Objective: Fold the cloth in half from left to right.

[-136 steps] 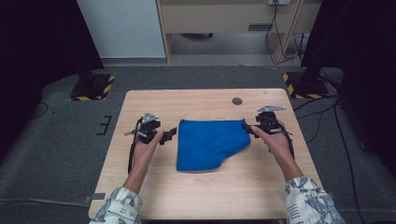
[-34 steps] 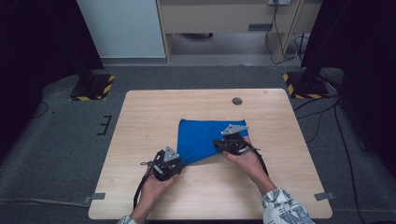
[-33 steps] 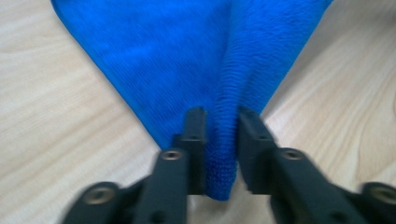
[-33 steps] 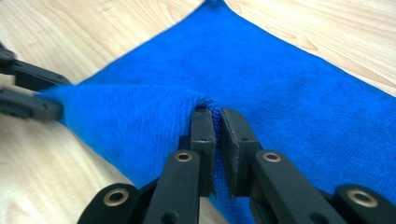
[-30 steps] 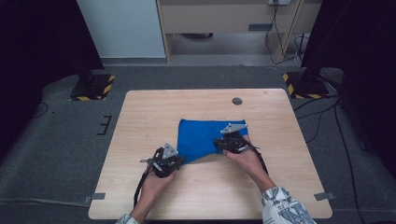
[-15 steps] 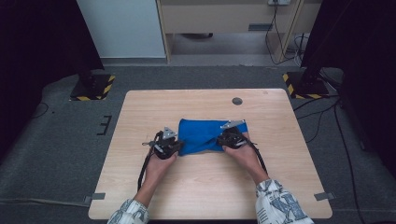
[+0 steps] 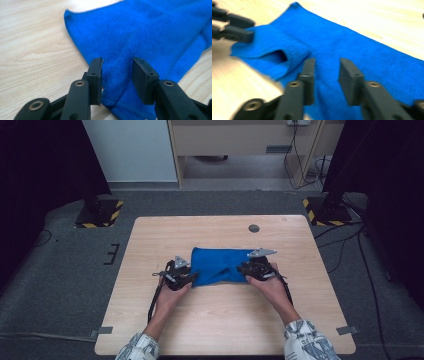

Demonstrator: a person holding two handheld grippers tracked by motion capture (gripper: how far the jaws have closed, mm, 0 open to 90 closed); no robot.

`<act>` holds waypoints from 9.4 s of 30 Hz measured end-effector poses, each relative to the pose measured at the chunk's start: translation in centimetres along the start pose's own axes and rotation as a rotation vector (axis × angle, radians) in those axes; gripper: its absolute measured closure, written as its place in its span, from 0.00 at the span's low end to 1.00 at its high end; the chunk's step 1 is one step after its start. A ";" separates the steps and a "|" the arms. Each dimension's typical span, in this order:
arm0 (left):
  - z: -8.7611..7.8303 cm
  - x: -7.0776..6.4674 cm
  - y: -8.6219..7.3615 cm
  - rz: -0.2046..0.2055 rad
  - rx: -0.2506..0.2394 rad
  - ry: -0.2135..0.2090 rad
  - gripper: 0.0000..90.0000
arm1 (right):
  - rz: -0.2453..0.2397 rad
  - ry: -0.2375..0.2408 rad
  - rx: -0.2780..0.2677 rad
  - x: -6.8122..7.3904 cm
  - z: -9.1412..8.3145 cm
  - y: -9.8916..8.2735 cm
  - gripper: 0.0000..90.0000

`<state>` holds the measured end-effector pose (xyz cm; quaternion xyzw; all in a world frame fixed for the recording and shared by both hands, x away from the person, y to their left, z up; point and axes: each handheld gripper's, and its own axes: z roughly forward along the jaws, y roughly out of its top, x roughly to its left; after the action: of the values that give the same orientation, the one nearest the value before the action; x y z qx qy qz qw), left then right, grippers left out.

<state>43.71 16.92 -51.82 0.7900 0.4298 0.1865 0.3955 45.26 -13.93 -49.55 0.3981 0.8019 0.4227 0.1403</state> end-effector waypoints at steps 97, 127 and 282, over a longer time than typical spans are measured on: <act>-6.4 1.5 0.6 -0.124 -0.173 0.000 0.98 | 0.022 0.003 -0.062 3.8 1.2 0.2 0.87; -3.7 0.3 1.7 -0.079 -0.081 0.011 0.97 | 0.010 0.023 -0.026 1.8 -1.2 0.4 0.93; -8.4 -2.4 0.3 0.009 -0.024 -0.101 0.96 | -0.073 0.183 0.005 1.6 -10.6 -4.7 1.00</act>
<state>37.20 18.71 -46.34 0.7956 0.4034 0.1532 0.4253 35.79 -20.23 -46.72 0.3288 0.8263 0.4500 0.0807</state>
